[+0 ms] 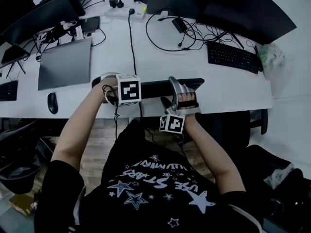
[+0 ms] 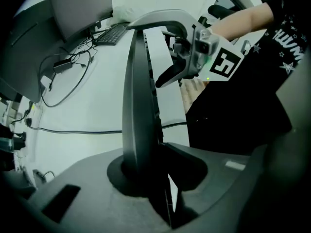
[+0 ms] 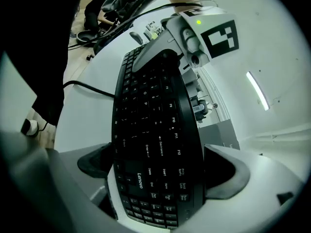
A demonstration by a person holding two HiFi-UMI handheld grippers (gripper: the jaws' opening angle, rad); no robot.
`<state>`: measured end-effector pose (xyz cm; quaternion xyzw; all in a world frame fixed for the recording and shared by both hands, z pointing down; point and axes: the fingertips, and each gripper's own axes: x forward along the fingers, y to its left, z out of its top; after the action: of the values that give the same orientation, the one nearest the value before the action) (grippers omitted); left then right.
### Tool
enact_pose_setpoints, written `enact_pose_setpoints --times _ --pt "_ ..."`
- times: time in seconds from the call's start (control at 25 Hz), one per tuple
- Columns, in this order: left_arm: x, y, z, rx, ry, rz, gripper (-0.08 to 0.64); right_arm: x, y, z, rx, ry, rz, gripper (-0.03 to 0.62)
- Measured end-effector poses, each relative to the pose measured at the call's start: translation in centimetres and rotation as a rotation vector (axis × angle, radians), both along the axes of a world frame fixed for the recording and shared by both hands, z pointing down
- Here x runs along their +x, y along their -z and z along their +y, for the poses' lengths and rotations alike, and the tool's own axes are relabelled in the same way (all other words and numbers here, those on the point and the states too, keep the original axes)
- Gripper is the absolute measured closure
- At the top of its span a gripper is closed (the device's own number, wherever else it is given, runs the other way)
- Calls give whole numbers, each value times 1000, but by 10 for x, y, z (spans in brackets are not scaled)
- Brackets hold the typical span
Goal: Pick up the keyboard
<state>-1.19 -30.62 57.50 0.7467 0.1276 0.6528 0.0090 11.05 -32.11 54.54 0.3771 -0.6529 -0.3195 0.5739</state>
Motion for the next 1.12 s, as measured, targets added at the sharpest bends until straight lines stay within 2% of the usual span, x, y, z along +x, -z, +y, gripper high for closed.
enact_pose_setpoints --times 0.24,0.52,0.76,0.96,1.04,1.12 --pt "-3 3 12 75 119 11 469 4 19 17 34 -34 -82 21" --pt "-14 12 37 195 417 62 471 24 55 39 105 -102 -246 21" --pt "-13 28 82 263 613 160 471 40 79 73 152 -124 -332 21" --pt "-9 51 125 301 778 294 471 37 98 105 149 -133 -474 25" --pt "-7 61 144 314 836 346 471 37 105 120 140 -140 -548 74" --pt "-5 65 167 302 898 395 471 37 114 135 145 -140 -622 207"
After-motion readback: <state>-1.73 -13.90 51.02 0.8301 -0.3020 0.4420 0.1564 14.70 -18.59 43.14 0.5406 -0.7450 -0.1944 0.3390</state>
